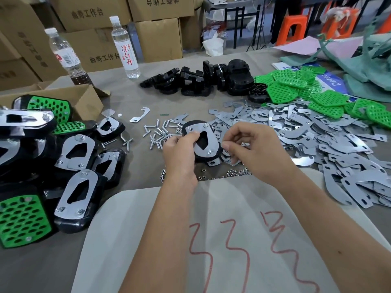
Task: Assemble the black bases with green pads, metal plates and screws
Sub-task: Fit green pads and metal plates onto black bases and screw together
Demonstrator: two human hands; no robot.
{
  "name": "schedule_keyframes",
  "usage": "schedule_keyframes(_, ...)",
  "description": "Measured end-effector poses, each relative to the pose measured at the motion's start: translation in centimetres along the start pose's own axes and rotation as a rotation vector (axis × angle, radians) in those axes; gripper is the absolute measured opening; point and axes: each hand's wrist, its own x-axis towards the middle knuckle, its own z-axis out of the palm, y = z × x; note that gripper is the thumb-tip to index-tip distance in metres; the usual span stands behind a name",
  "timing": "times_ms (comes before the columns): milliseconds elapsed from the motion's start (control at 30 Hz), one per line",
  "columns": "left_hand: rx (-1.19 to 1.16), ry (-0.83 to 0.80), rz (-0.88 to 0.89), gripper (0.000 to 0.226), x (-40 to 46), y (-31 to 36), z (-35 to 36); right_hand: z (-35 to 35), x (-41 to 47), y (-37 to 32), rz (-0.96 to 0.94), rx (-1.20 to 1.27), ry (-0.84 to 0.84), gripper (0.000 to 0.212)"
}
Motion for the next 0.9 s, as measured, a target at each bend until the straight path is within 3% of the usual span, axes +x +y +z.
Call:
schedule_keyframes(233, -0.041, 0.009, 0.019, 0.023, 0.1, -0.3, 0.2, 0.6, -0.1, -0.2, -0.039, 0.169, 0.119, 0.02)
schedule_keyframes(600, -0.22, -0.11, -0.079, 0.021, -0.8, -0.5, 0.9, 1.3, -0.1, 0.1, -0.107, 0.076, 0.102, 0.009)
schedule_keyframes(767, -0.247, -0.075, -0.102, 0.041, -0.9, -0.2, 0.7, 1.4, 0.0, 0.2, -0.112, 0.146, 0.099, 0.007)
schedule_keyframes(900, -0.214, -0.05, -0.08, 0.022, -0.6, -0.2, 0.8, 1.5, 0.0, 0.3, -0.131, 0.073, 0.108, 0.008)
